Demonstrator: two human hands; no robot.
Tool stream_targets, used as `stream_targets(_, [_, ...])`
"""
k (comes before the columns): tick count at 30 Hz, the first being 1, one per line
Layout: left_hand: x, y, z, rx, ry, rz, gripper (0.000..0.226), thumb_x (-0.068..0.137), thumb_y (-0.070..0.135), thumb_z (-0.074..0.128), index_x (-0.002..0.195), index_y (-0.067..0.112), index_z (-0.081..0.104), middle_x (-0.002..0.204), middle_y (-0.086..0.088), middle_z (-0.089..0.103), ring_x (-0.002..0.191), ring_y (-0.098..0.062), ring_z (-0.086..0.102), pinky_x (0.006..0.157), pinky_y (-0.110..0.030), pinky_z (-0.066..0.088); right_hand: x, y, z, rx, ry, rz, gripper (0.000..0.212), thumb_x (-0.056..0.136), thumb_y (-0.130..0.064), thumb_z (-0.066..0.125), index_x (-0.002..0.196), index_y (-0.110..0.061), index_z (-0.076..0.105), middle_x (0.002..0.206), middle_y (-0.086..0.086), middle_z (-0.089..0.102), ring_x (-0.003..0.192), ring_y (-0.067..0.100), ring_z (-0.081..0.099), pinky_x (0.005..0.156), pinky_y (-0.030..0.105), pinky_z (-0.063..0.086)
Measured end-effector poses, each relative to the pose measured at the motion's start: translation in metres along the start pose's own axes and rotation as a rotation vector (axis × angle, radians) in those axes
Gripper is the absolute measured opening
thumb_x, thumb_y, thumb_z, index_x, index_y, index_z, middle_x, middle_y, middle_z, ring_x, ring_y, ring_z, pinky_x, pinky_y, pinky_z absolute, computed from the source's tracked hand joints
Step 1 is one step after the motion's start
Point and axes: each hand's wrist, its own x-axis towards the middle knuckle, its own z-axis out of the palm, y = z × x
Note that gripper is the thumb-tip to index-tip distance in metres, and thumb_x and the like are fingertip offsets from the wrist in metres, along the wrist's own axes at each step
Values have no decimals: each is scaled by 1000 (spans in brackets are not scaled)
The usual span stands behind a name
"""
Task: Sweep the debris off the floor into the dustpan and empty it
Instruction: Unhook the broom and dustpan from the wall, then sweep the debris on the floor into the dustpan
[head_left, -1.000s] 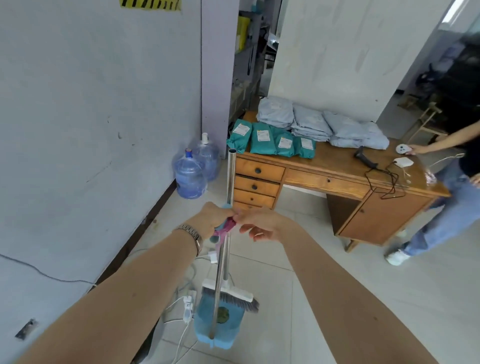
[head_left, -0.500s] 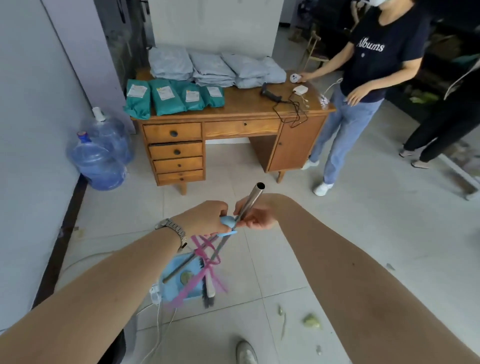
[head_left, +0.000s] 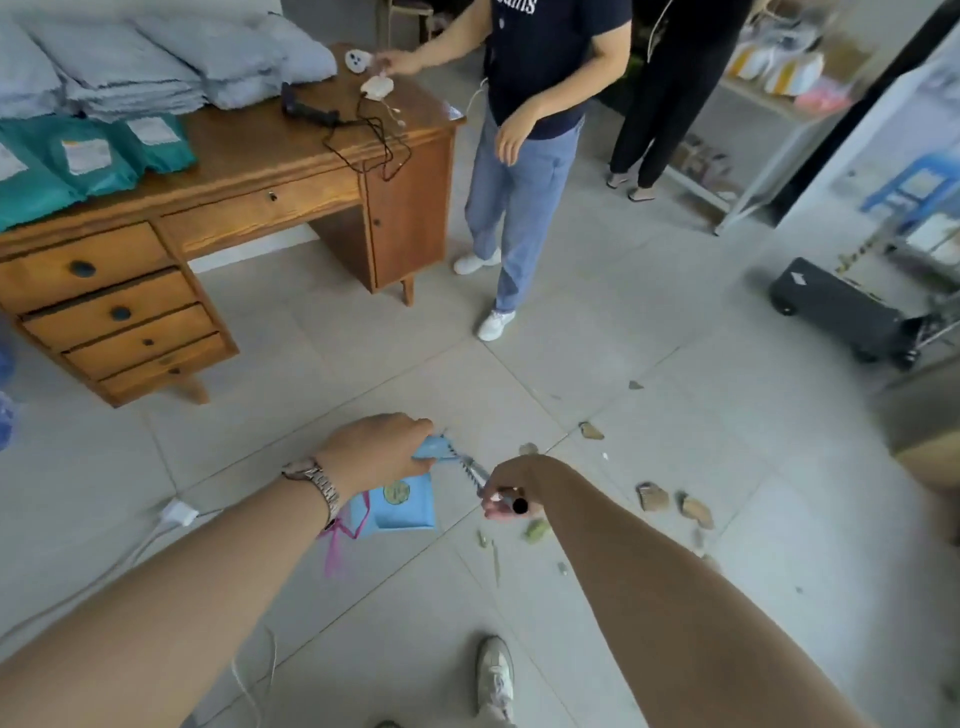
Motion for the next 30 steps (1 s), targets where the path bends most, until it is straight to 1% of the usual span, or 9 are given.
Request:
stream_targets(4, [50,37,15,-8,11,37,27,91,38,49,99,13,50,99,-7,62,82,-28,56,59,-31,35,28,54,-63,242,99,74,34,97,-5,37,68,-6,55,37,1,42,21,10,34,29,11,30])
stream_targets(9, [112,96,41,115,-13,164,30,94,36,46,113,14,49,94,-8,59,93,-31,61,63,-31,38,48,103,-124,285,205,118,31,92,-4,44,62,-13,39,38,2,39,22,10,33,31,10,28])
stream_targets(11, [139,118,50,212,3,228,31,96,42,43,108,14,48,85,-5,56,88,-28,63,59,-31,37,43,107,-148,284,278,81,15,82,3,40,73,-6,47,51,8,45,26,11,38,35,13,31])
stream_targets(14, [188,145,62,230,121,320,31,89,47,56,93,16,55,76,1,65,63,-22,64,46,-28,40,53,105,-198,364,430,22,30,77,2,34,102,-3,51,59,11,49,22,12,39,39,13,33])
stream_targets(17, [236,172,62,349,128,388,37,69,48,78,71,18,56,49,4,57,33,-17,48,28,-19,16,72,96,-254,364,460,9,31,76,3,36,102,-1,53,44,9,53,25,13,38,40,14,32])
stream_targets(19, [273,194,59,365,163,410,42,56,46,85,63,18,55,40,4,49,25,-16,43,37,-14,-5,79,86,-297,363,450,3,13,83,3,40,86,-2,52,30,5,48,22,15,37,35,11,31])
stream_targets(20, [291,205,58,352,175,411,42,55,45,86,62,17,56,39,4,47,24,-17,42,40,-13,-7,84,81,-317,370,461,-14,12,86,2,41,77,-2,50,27,4,45,20,16,37,33,10,31])
stream_targets(25, [373,239,68,376,131,412,32,61,38,82,70,16,61,42,3,48,24,-20,43,36,-14,10,116,56,-407,520,481,-62,16,89,4,39,76,-3,43,51,10,43,40,16,36,42,17,31])
stream_targets(30, [452,254,71,410,132,447,22,65,39,75,75,22,64,43,2,49,25,-19,43,36,-16,10,146,18,-468,534,506,-78,11,81,-5,48,89,1,52,40,6,50,39,19,41,52,26,36])
